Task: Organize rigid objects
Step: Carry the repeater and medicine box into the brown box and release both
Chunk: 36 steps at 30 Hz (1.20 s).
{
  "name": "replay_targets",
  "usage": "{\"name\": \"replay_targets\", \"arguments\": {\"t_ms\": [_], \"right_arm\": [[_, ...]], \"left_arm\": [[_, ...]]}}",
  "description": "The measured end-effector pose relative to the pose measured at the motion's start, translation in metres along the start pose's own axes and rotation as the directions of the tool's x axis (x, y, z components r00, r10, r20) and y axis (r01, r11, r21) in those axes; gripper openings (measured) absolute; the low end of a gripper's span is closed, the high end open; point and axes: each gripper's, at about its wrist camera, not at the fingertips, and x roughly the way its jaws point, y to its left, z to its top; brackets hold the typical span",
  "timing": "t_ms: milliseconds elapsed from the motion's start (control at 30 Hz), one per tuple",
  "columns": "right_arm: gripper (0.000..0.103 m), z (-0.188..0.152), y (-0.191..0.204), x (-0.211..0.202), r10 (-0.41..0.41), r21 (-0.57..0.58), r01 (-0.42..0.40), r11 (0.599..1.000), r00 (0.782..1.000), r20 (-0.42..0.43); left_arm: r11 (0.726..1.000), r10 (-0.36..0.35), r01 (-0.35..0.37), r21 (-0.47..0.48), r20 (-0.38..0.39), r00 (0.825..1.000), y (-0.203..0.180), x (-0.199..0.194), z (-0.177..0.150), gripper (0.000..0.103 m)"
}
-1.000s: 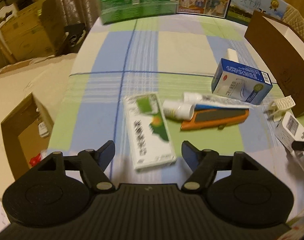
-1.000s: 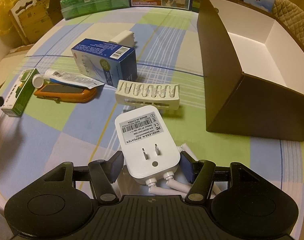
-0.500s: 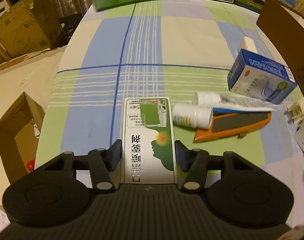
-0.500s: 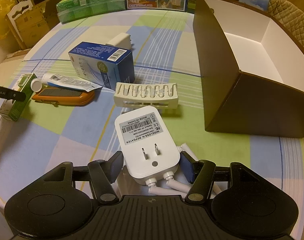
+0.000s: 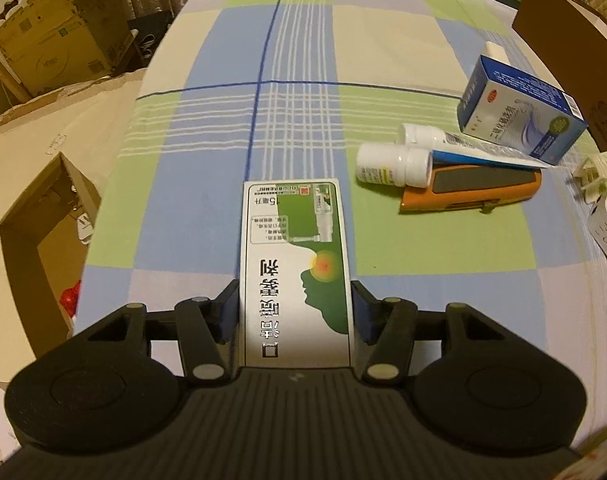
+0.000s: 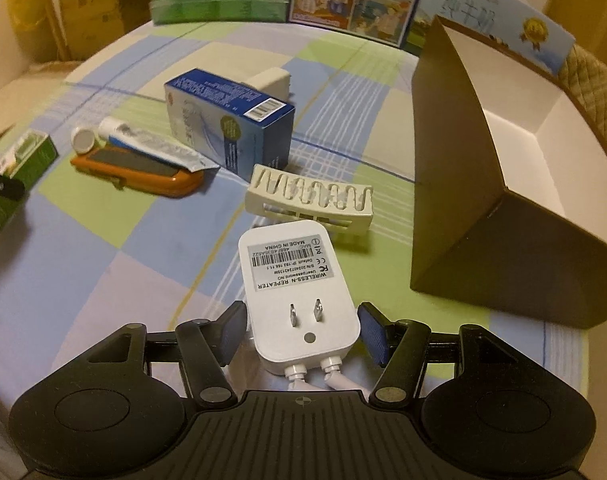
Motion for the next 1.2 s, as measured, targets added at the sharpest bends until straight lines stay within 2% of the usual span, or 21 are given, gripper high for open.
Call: {"name": "replay_targets", "arguments": {"t_ms": [267, 500, 667, 967, 1200], "right_arm": [[0.056, -0.004, 0.007, -0.001, -0.034, -0.024, 0.035, 0.999, 0.999, 0.018], [0.056, -0.005, 0.002, -0.018, -0.036, 0.055, 0.035, 0.998, 0.999, 0.014], [0.056, 0.001, -0.013, -0.041, 0.002, 0.119, -0.007, 0.993, 0.999, 0.038], [0.056, 0.022, -0.060, -0.087, 0.085, 0.188, -0.104, 0.977, 0.990, 0.109], [0.056, 0.041, -0.121, -0.118, 0.078, 0.233, -0.119, 0.965, 0.981, 0.177]], "left_arm": [[1.000, -0.021, 0.020, 0.017, 0.020, 1.000, -0.002, 0.001, -0.005, 0.052], [0.998, -0.042, 0.041, 0.049, 0.034, 0.999, -0.010, -0.020, -0.010, 0.051], [0.996, -0.067, 0.062, 0.065, 0.085, 0.994, -0.026, -0.049, -0.005, 0.051], [0.982, -0.156, 0.135, 0.132, 0.166, 0.974, -0.101, -0.090, 0.032, 0.051], [0.952, -0.256, 0.203, 0.230, 0.229, 0.939, -0.192, -0.107, 0.078, 0.051]]}}
